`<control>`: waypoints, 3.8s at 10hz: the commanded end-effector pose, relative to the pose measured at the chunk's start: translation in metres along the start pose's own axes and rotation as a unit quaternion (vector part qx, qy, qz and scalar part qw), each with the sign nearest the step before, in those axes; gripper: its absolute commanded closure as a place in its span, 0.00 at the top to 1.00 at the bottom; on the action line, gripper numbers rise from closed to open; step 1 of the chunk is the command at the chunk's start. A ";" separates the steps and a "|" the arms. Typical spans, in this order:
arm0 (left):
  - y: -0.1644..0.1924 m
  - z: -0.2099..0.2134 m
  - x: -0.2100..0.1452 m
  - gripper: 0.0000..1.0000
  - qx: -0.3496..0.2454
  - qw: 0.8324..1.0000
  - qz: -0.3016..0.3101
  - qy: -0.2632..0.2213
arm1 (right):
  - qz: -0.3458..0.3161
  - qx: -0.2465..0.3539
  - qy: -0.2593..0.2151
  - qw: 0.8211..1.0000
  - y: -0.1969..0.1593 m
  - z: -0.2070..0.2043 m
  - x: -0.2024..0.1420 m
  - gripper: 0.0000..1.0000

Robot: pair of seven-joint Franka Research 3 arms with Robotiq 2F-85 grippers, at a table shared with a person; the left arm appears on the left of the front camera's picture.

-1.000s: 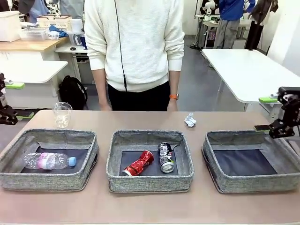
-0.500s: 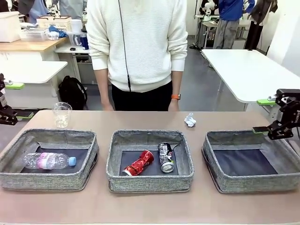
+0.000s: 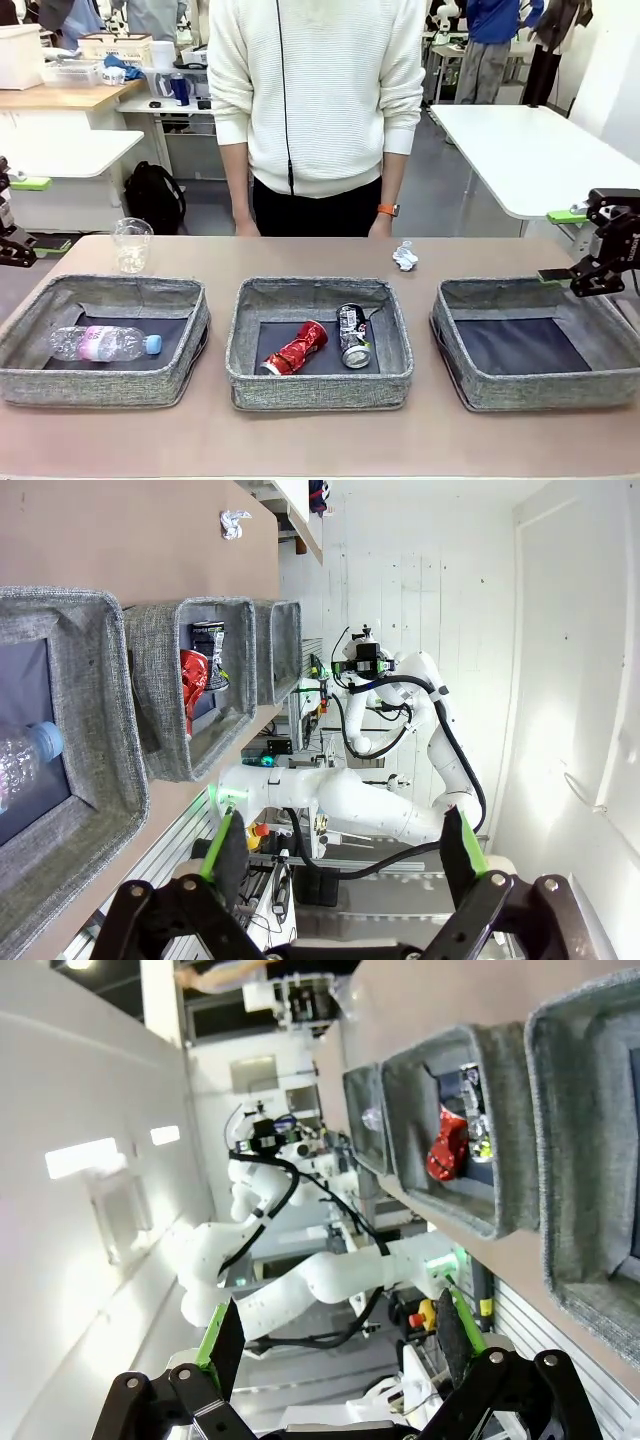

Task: Sort the waste into the appropriate baskets.
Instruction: Pick up the waste item pointed out by the person.

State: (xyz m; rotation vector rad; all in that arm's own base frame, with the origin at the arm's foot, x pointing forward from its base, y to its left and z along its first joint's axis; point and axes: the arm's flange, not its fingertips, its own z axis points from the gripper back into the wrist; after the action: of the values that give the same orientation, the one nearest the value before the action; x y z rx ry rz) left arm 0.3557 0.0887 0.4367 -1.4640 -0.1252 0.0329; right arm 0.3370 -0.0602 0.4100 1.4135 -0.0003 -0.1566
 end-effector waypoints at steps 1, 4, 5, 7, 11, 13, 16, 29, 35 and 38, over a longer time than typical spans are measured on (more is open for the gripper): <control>-0.001 0.000 -0.004 1.00 -0.001 1.000 -0.005 0.006 | -0.005 0.006 0.003 1.000 0.004 0.002 0.002 1.00; -0.001 0.000 -0.004 1.00 -0.001 1.000 -0.005 0.006 | -0.005 0.006 0.003 1.000 0.004 0.002 0.002 1.00; -0.001 0.000 -0.004 1.00 -0.001 1.000 -0.005 0.006 | -0.005 0.006 0.003 1.000 0.004 0.002 0.002 1.00; -0.001 0.000 -0.004 1.00 -0.001 1.000 -0.005 0.006 | -0.005 0.006 0.003 1.000 0.004 0.002 0.002 1.00; -0.001 0.000 -0.004 1.00 -0.001 1.000 -0.005 0.006 | -0.005 0.006 0.003 1.000 0.004 0.002 0.002 1.00; -0.001 0.000 -0.004 1.00 -0.001 1.000 -0.005 0.006 | -0.005 0.006 0.003 1.000 0.004 0.002 0.002 1.00; -0.001 0.000 -0.004 1.00 -0.001 1.000 -0.005 0.006 | -0.005 0.006 0.003 1.000 0.004 0.002 0.002 1.00; -0.053 -0.048 0.110 1.00 0.518 0.828 -0.143 -0.163 | -0.005 0.006 0.003 1.000 0.004 0.002 0.002 1.00; 0.023 -0.068 0.208 1.00 0.580 0.805 -0.032 -0.122 | -0.005 0.006 0.003 1.000 0.004 0.002 0.002 1.00; 0.059 -0.077 0.244 1.00 0.597 0.794 -0.001 -0.114 | -0.005 0.006 0.003 1.000 0.004 0.002 0.002 1.00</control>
State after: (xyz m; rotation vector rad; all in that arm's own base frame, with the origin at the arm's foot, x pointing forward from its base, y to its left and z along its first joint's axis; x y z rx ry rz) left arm 0.5949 0.0441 0.3832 -0.1974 -0.2672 0.2202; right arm 0.3370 -0.0606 0.4095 1.4151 0.0014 -0.1582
